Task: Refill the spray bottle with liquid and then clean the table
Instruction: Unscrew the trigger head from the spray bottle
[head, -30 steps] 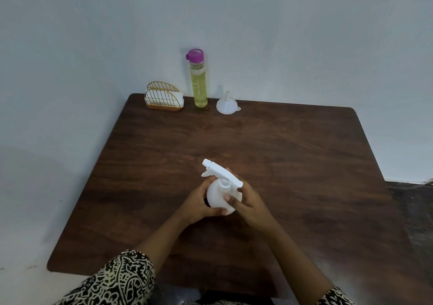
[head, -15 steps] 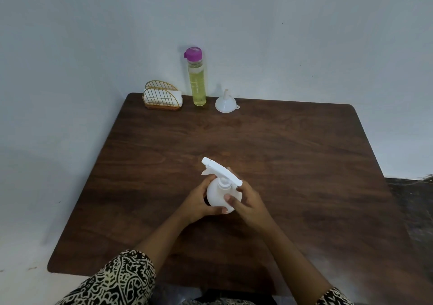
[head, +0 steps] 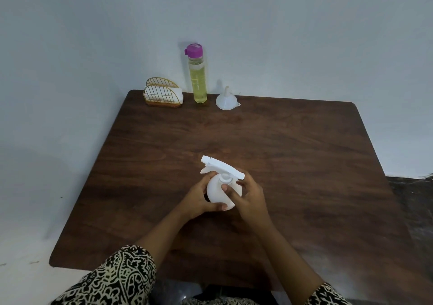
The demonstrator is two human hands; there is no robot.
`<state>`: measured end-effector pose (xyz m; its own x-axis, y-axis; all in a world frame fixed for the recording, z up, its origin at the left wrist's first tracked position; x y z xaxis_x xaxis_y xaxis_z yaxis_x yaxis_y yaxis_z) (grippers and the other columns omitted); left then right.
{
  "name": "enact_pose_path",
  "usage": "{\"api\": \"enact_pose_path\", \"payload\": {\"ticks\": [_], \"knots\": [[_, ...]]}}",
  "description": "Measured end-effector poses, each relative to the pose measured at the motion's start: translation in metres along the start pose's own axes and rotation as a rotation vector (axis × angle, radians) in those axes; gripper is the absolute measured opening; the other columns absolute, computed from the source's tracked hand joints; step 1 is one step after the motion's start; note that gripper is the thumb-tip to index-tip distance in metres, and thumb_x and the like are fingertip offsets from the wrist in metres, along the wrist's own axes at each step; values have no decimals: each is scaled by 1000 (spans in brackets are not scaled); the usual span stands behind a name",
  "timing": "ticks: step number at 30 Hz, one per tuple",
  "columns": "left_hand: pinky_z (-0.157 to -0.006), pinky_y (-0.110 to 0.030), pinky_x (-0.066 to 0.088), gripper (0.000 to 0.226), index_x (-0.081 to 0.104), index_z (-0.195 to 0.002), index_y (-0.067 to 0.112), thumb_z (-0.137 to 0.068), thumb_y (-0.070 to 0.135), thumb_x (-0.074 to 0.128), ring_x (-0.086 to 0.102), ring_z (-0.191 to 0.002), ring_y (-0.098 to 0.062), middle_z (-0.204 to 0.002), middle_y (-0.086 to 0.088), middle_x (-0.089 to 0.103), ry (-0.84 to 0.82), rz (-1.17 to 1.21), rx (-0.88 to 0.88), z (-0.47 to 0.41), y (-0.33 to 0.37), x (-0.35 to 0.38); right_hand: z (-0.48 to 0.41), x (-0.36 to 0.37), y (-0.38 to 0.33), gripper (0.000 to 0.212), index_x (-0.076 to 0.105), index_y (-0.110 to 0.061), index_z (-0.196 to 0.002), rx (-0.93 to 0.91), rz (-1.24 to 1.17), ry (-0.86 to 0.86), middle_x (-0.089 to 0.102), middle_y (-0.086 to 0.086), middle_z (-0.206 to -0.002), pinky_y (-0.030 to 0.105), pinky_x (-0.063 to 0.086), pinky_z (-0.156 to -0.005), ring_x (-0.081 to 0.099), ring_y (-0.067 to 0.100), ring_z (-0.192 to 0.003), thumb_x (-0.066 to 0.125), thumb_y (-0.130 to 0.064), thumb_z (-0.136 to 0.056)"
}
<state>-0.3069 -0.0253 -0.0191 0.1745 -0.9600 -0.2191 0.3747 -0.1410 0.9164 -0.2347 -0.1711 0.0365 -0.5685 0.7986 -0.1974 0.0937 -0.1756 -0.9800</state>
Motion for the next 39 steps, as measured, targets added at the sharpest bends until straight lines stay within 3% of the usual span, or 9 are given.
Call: {"api": "enact_pose_path", "payload": {"ticks": [3, 6, 8, 14, 19, 25, 29, 34, 39], "knots": [[-89, -23, 51, 80, 42, -130, 43, -65, 29, 87, 56, -117, -5, -128, 14, 58, -1, -4, 4, -1, -2, 0, -4, -2, -6, 30, 58, -43, -109, -2, -19, -25, 66, -9, -109, 35, 52, -87, 61, 10, -105, 67, -31, -82], [-94, -33, 52, 84, 42, -133, 41, -62, 36, 88, 55, -118, -10, -129, 13, 57, -6, -16, 1, -3, -5, -1, -9, -7, -20, 32, 59, -23, -112, -51, -95, -42, 67, -6, -107, 30, 53, -84, 63, 12, -102, 68, -28, -81], [-95, -31, 51, 84, 41, -132, 42, -63, 36, 88, 53, -119, -11, -130, 14, 54, -11, -30, 3, -3, -4, -1, -15, -12, -30, 32, 57, -15, -110, -81, -109, -41, 66, -5, -103, 28, 54, -80, 65, 13, -98, 69, -24, -81], [-93, -22, 50, 85, 40, -133, 39, -63, 32, 88, 51, -119, -8, -130, 18, 51, -12, -66, 20, -3, -2, -3, -33, -22, -60, 27, 54, -18, -96, -106, -196, -7, 68, 10, -91, 33, 57, -66, 69, 21, -79, 69, -1, -82], [-90, -21, 50, 86, 40, -134, 39, -63, 31, 88, 51, -119, -9, -132, 15, 50, -24, -71, 22, -3, -1, -4, -38, -25, -79, 25, 53, -21, -92, -114, -284, 25, 68, 18, -96, 46, 57, -78, 67, 38, -91, 69, -4, -83], [-89, -23, 53, 87, 40, -135, 34, -63, 31, 88, 52, -117, -14, -131, 11, 51, -38, -99, 19, -5, -1, -7, -47, -25, -91, 25, 52, -19, -92, -125, -314, 94, 71, 12, -97, 41, 55, -85, 68, 31, -94, 72, -7, -81], [-87, -19, 52, 87, 39, -135, 34, -63, 31, 88, 52, -117, -15, -130, 10, 51, -52, -125, 21, -6, 1, -8, -53, -23, -94, 27, 51, -21, -93, -89, -326, 148, 72, 7, -98, 47, 55, -86, 69, 29, -94, 73, -16, -79], [-94, -32, 53, 93, 40, -135, 35, -56, 40, 89, 54, -117, -14, -130, 12, 53, -66, -138, 4, -9, 0, -11, -66, -23, -103, 32, 51, -20, -92, -16, -331, 223, 72, 8, -95, 50, 56, -83, 70, 26, -89, 76, -26, -72], [-94, -31, 52, 87, 42, -129, 42, -57, 34, 90, 54, -116, -11, -127, 15, 54, -123, -161, 3, -16, 6, -14, -90, -26, -116, 25, 52, -16, -91, 59, -338, 277, 70, 11, -93, 40, 59, -74, 72, 23, -82, 74, -14, -78]]}}
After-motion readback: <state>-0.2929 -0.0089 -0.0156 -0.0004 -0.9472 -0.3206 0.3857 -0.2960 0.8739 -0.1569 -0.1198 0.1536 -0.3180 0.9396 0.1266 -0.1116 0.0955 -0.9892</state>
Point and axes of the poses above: each hand's wrist, its own z-axis away from the middle knuckle, its own x-axis out of the palm, y = z × x, the point moved 1 cm from there along -z, towards the middle knuckle
